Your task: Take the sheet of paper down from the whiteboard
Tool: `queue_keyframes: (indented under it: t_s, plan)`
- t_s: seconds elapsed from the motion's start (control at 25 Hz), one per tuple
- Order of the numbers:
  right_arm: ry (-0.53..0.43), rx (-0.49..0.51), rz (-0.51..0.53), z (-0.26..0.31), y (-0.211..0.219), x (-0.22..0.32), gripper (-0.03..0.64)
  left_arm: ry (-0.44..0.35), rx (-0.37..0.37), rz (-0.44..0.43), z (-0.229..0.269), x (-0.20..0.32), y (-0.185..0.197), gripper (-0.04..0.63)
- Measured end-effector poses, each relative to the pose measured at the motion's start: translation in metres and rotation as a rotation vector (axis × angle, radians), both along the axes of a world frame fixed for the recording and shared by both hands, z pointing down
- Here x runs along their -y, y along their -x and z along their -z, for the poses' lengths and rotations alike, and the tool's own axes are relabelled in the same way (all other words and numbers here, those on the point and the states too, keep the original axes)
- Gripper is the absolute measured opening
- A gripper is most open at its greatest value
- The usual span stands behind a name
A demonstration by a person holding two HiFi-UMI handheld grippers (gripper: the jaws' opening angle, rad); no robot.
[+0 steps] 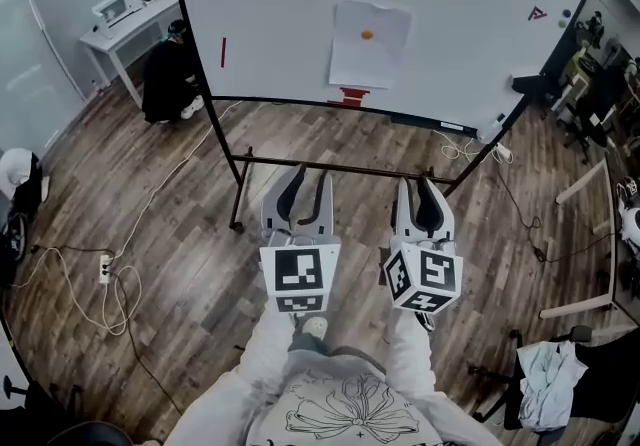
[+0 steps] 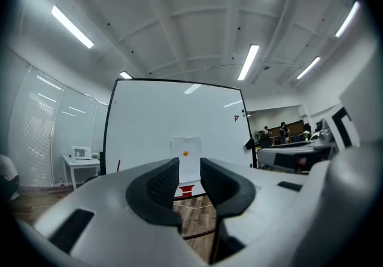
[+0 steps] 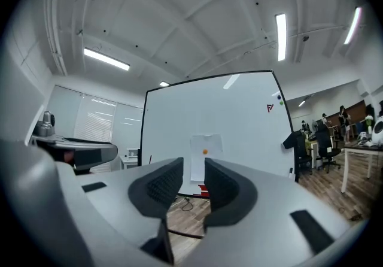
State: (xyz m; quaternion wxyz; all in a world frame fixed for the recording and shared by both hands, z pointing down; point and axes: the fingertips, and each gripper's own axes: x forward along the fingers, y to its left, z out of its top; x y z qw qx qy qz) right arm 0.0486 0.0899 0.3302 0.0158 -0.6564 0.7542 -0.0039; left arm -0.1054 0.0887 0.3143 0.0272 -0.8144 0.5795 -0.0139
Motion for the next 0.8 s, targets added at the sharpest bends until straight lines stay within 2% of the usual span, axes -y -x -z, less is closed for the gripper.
queue_keyframes:
  t_s: [0.28, 0.52, 0.8]
  plan:
    - [0.029, -0.009, -0.016, -0.008, 0.000, 0.058, 0.101, 0.017, 0.006, -0.010, -0.004, 0.064, 0.001, 0.091]
    - [0.047, -0.009, -0.015, -0.017, -0.013, 0.105, 0.100, 0.040, 0.009, -0.018, -0.016, 0.109, -0.016, 0.091]
    - [0.047, -0.002, 0.011, -0.022, -0.033, 0.177, 0.100, 0.043, 0.015, 0.011, -0.020, 0.173, -0.035, 0.091]
